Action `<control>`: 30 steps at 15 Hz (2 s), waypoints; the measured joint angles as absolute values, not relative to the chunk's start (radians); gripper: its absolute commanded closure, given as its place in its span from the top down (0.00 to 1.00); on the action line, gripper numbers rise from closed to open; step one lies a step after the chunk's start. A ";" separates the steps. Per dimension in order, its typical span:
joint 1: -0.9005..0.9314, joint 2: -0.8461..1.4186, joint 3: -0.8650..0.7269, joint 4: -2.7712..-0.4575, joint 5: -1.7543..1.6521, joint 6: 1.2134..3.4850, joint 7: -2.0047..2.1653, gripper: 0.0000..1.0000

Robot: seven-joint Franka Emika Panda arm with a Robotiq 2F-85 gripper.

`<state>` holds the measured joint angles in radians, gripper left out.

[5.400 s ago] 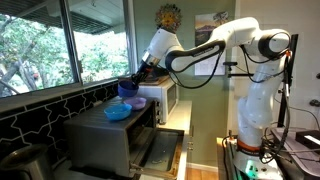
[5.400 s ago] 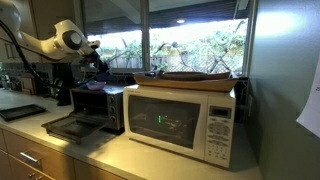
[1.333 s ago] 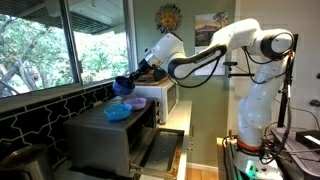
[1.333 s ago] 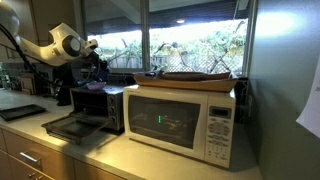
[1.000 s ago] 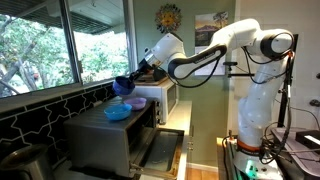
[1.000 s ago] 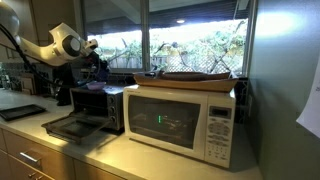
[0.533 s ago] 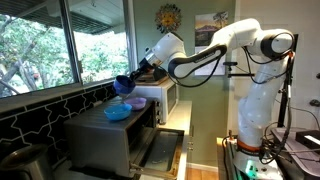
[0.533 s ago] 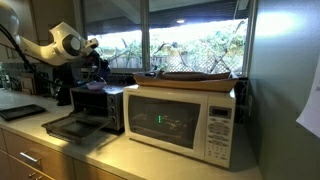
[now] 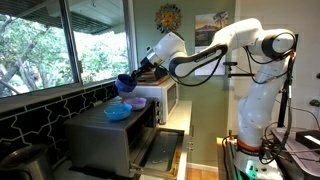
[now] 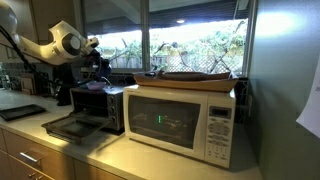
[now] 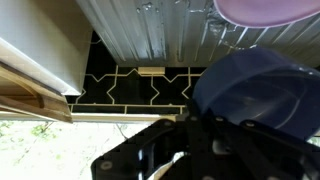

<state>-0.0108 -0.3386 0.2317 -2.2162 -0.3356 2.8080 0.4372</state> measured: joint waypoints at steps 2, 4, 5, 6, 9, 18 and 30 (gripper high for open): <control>-0.012 -0.349 0.229 -2.229 -0.323 2.808 0.400 0.01; -0.011 -0.359 0.227 -2.241 -0.309 2.808 0.362 0.01; -0.010 -0.365 0.226 -2.248 -0.298 2.808 0.342 0.01; -0.007 -0.371 0.224 -2.255 -0.285 2.808 0.322 0.01; 0.010 -0.388 0.214 -2.275 -0.240 2.808 0.259 0.01; 0.049 -0.427 0.193 -2.310 -0.170 2.808 0.168 0.01; 0.065 -0.431 0.193 -2.311 -0.160 2.814 0.168 0.01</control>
